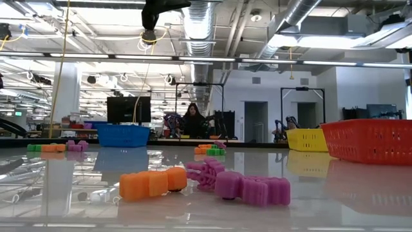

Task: Sort Halloween decoration
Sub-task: Put the orange skeleton toy into the red bin

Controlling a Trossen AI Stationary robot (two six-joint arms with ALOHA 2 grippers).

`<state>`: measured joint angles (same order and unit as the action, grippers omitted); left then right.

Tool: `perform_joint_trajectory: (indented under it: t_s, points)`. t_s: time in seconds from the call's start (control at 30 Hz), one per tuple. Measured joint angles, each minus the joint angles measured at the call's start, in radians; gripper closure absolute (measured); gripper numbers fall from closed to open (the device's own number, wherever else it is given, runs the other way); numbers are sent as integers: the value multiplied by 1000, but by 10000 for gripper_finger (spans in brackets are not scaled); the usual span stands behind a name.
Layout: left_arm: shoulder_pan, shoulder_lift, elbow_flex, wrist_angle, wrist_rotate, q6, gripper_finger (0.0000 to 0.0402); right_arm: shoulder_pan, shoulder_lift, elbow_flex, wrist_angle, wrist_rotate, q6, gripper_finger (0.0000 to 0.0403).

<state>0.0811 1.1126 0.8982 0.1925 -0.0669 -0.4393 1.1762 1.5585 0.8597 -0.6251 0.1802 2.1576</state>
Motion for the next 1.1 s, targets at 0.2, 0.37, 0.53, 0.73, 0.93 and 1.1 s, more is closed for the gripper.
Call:
perform_joint_trajectory:
  t_s: [0.2, 0.37, 0.53, 0.73, 0.93, 1.1]
  points:
    - [0, 0, 0, 0, 3, 0, 196, -35, 0, -20, 50, -17, -3, 236]
    - [0, 0, 0, -1, 11, 1, 196, -40, 18, -43, 94, -76, 7, 236]
    - [0, 0, 0, -13, 23, 1, 196, -41, 34, -44, 100, -104, 10, 237]
    - [0, 0, 0, -20, 28, 2, 196, -59, 120, -42, 206, -161, -1, 238]
    - [0, 0, 0, -20, 29, 12, 196, -82, 206, -37, 386, -200, -15, 277]
    - [0, 0, 0, -19, 29, 18, 196, -85, 217, -37, 375, -163, -40, 379]
